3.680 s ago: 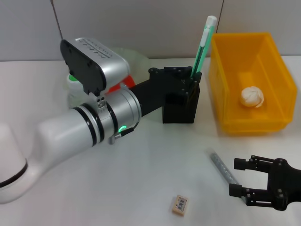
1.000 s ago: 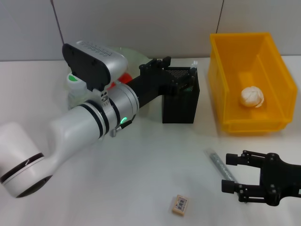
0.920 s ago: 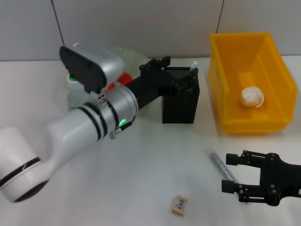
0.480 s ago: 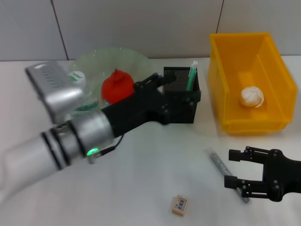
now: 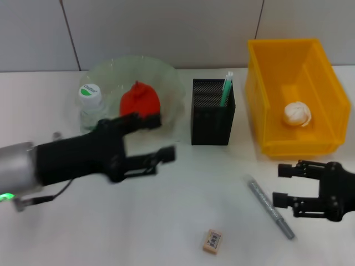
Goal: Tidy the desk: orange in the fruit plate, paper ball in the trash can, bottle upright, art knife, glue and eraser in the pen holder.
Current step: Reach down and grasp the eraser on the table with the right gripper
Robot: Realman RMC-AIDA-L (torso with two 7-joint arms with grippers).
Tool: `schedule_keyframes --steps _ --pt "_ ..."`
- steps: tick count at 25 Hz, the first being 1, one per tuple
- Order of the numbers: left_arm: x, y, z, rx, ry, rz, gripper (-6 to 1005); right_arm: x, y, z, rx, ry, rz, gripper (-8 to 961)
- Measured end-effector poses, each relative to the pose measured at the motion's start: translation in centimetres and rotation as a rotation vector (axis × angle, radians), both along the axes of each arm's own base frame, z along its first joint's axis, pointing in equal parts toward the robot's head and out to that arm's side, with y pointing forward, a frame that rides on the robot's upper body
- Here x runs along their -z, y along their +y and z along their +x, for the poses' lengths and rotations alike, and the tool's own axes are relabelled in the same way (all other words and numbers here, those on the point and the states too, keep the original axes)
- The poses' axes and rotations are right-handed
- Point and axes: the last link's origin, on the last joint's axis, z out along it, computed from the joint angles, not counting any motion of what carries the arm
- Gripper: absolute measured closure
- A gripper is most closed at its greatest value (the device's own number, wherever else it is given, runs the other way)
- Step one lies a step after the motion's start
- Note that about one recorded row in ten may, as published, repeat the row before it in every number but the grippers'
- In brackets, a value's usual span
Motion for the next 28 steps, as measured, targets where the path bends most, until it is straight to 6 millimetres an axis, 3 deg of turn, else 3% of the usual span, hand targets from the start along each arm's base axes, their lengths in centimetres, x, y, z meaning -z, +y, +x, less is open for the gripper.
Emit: schedule_keyframes --steps 3,6,8,12,13,14,18,27,28 --pt "-1.5 -1.7 -1.4 0.066 0.038 -0.09 167 -1.7 0.5 -0.9 0.006 -0.03 -0.01 177" --pt "-1.7 -2.5 -2.0 0.084 0.07 -0.14 167 -3.7 1.3 -2.5 0.009 -0.085 -0.027 177" --pt "-1.8 -3.3 -3.0 0.071 0.113 -0.177 167 -5.2 2.5 -5.0 0.021 -0.204 -0.067 177" --pt "-1.7 -3.5 -3.3 0.067 0.123 -0.185 168 -5.5 3.8 -7.3 0.045 -0.34 -0.115 178" --pt "-1.7 -3.7 -3.5 0.063 0.127 -0.189 168 -5.0 4.6 -9.0 0.054 -0.437 -0.161 178" --pt "-1.7 -4.1 -3.8 0.061 0.136 -0.206 168 -5.0 4.6 -9.0 0.054 -0.437 -0.161 178" --pt "-1.7 -4.3 -3.8 0.064 0.137 -0.213 168 -2.6 5.7 -12.4 0.05 -0.647 -0.291 178" --pt "-1.7 -5.0 -4.3 0.086 0.169 -0.267 168 2.7 5.9 -15.8 0.053 -0.876 -0.432 178" --pt "-1.7 -5.1 -4.3 0.088 0.169 -0.266 168 4.0 5.8 -16.3 0.053 -0.917 -0.436 178"
